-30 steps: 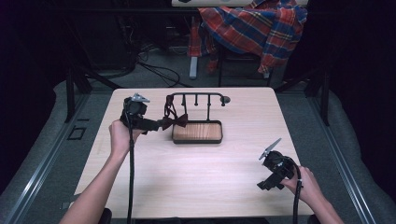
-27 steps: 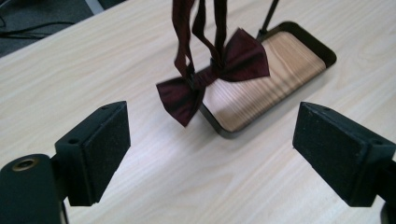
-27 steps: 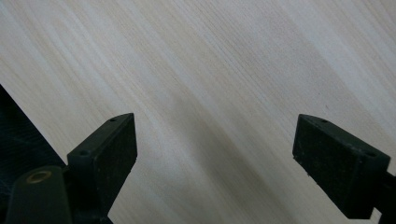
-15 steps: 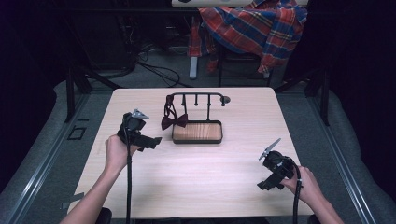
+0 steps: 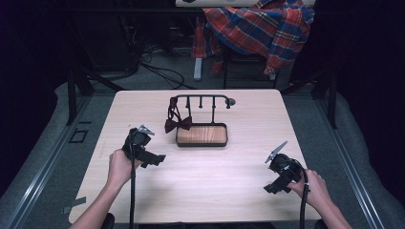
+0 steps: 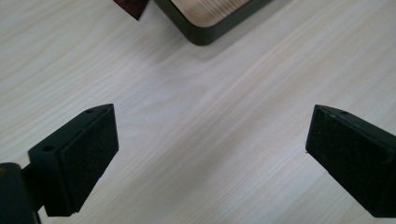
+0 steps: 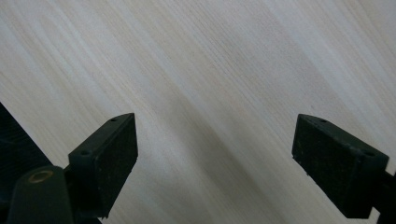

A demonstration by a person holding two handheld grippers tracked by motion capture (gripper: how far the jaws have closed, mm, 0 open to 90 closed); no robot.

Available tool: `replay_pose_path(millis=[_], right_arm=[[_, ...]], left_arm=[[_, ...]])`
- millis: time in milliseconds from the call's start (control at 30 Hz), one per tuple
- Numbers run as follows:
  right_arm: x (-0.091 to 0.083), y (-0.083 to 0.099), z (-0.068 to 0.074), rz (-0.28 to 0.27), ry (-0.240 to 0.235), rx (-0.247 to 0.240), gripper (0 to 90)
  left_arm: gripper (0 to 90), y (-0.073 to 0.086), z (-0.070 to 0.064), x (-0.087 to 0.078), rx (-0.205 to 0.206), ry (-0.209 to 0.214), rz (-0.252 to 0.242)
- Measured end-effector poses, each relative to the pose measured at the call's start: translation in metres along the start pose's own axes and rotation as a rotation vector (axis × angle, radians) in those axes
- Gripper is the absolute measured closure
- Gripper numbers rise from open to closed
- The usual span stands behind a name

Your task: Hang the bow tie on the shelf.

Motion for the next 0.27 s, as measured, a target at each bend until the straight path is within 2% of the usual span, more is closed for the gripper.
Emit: replay_pose_path(millis=[67,167,200,233,267], right_arm=[[0.001,0.001,-0.001,-0.025,0.0,0.027,13.9],[0.0,0.001,-0.003,-0.013,0.013,0.02,14.0],[0.001,0.001,-0.003,-0.034,0.001,0.04,13.9],[0.001,0.001,-0.003,-0.034,0.001,0.04,13.9],[-0.001,0.001,-0.004,-0.007,0.008,0.017,14.0]], left_arm=[[2.5,0.003,0.003,0.001,0.007,0.005,-0.009],[2.7,0.005,0.007,0.001,-0.003,0.007,-0.011],[3.6,0.005,0.009,0.002,-0.006,0.007,-0.009],[3.6,0.005,0.011,0.003,-0.004,0.007,-0.005],[3.9,0.006,0.013,0.004,-0.005,0.01,0.012]])
Point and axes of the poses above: each handheld gripper's, and its own axes: x roughly forward along the jaws, y roughly out of its underside, z roughly to its left, the point moved 1 cm from there along x, roughly forward along the jaws, and after that the axes turned 2 degrees about x, right-handed, at the moved point
